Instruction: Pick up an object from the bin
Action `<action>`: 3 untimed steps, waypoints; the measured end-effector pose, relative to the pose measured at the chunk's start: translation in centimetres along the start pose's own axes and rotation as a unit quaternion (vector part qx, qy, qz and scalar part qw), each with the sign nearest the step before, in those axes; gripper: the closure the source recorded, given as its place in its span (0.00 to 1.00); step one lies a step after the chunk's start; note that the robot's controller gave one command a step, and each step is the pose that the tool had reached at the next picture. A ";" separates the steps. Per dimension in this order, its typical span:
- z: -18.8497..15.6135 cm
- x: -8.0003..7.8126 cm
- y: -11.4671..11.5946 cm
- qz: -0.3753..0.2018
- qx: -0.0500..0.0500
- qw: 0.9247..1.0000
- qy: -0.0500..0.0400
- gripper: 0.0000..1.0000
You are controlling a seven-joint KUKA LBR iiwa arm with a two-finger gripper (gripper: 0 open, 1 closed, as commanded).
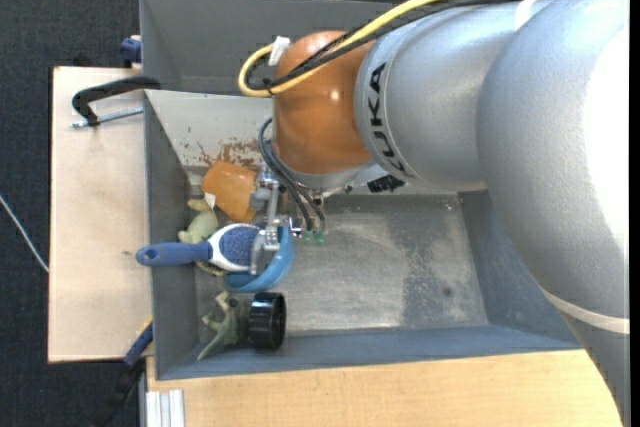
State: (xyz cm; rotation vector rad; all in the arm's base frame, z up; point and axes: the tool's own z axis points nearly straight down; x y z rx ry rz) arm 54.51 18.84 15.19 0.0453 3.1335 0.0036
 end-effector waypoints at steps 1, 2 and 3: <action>7.8 -3.4 -3.8 -0.032 -0.001 0.999 0.004 0.00; 7.4 -3.4 -3.4 -0.034 -0.002 0.999 0.002 1.00; -8.5 -4.7 -6.8 -0.146 0.000 0.989 -0.003 1.00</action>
Offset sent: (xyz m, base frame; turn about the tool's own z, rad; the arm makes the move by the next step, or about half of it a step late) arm 0.0310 -0.0387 -0.0797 -0.0670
